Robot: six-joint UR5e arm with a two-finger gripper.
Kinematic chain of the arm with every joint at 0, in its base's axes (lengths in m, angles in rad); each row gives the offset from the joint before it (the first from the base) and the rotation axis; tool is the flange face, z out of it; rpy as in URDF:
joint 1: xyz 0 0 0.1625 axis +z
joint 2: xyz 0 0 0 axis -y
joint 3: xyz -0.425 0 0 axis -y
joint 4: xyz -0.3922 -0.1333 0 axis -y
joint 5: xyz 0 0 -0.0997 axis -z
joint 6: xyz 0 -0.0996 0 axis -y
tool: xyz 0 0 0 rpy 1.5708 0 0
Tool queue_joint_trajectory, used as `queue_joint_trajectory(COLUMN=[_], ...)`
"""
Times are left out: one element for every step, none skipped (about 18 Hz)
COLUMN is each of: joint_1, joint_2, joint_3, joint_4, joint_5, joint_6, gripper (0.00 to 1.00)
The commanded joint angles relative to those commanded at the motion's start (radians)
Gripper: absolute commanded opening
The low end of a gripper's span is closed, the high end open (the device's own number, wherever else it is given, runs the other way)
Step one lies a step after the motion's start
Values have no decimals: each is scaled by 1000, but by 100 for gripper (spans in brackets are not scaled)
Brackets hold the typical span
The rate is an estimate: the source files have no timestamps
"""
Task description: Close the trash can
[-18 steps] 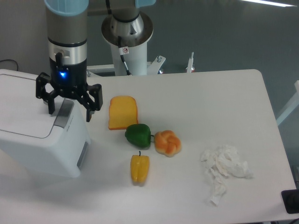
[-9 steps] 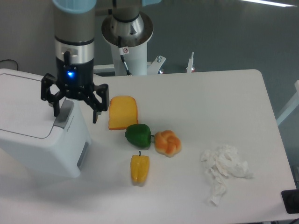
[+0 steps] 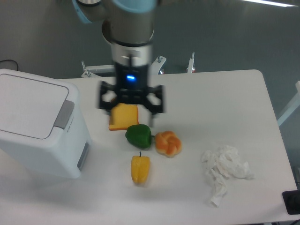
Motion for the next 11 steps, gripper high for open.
queue_joint_trajectory(joint_1=[25,45,63,81,92,97,108,115,127,129,134], joint_2=[-11,-23,-40,-54,-60,-69,-92,-107,-133,-159,-176], joint_3=[-3,-6,-6,-8,-9,-11,-11,-11,-9,1,6], joint_4=[-2,-3,-3,-3,-5,-5,-8,-6,-5,-6,-5], joint_5=[2,3,5,18,43,70,90,104,112,129,149], joint_6=[94,172,235,286,336,388,445,499,547,587,623], gripper=[100,100,100,100,100,100,100,100,100,100,100])
